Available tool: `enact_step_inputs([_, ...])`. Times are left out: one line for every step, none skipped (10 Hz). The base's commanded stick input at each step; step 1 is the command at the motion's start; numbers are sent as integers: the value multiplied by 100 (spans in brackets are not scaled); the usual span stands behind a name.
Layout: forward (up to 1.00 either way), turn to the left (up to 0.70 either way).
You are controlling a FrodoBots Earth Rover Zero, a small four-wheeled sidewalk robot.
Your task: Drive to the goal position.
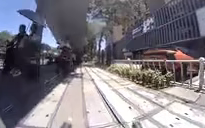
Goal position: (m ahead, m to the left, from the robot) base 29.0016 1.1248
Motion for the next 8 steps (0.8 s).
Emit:
enact_step_inputs([70,0])
enact_step_inputs([70,0])
enact_step_inputs([70,0])
enact_step_inputs([70,0])
enact_step_inputs([70,0])
enact_step_inputs([70,0])
enact_step_inputs([70,0])
enact_step_inputs([70,0])
